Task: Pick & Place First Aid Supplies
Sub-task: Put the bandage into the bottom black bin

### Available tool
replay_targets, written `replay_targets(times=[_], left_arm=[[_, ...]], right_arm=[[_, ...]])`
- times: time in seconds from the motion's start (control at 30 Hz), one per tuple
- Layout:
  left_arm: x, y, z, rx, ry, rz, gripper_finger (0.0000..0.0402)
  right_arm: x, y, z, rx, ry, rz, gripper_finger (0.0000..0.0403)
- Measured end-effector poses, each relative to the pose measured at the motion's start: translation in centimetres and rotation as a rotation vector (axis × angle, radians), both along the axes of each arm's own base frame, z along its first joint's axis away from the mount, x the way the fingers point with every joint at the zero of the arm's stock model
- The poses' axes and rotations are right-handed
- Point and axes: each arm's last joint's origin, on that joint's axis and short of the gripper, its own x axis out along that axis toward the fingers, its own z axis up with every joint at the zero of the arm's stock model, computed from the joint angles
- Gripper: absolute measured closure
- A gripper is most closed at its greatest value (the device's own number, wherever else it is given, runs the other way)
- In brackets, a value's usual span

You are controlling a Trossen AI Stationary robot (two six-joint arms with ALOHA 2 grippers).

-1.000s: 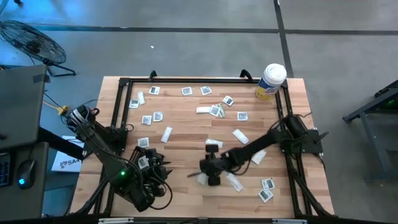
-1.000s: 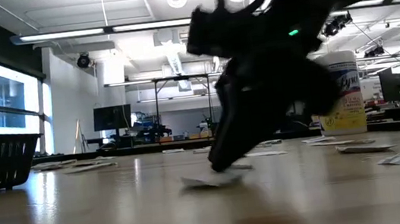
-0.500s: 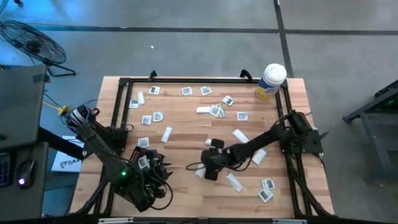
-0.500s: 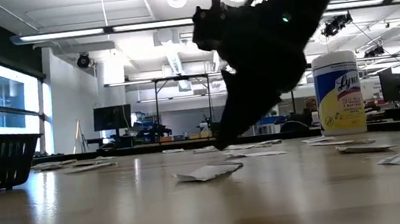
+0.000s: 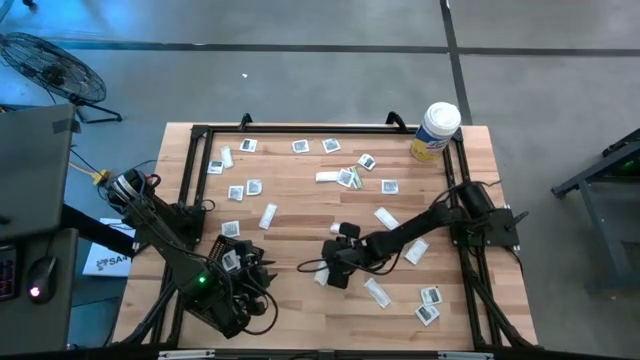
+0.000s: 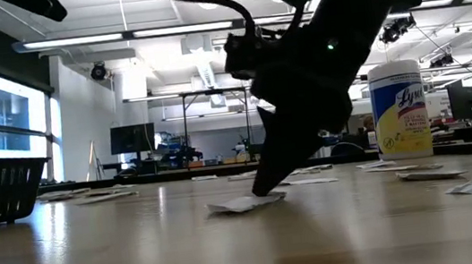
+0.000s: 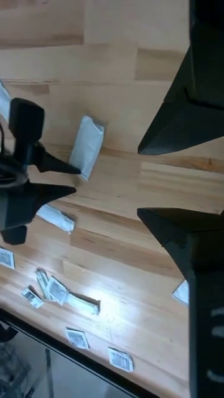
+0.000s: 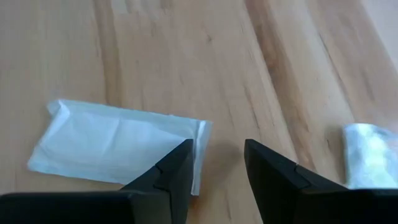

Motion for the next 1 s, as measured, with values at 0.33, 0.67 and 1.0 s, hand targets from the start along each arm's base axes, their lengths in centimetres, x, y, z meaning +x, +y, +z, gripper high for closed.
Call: replay_targets(times=[0.33,0.67,1.0], left_arm=[[0.1,-0.1,0.1,-0.003,-0.030,0.007,0.0257],[0.3,-0.1,0.3,0.018,-0.094,0.032,0.0257],[1.5,-1.0,-1.7,0.104,-0.181,0.096,0.0257]], right_arm=[[0.0,0.0,-0.5,-0.017,0.028,0.016,0.0320],[0.1,-0.7,-0.6,-0.022,0.046,0.039,0.0395],[0.4,-0.7,1.3,-0.075,-0.044,0.111,0.0401]])
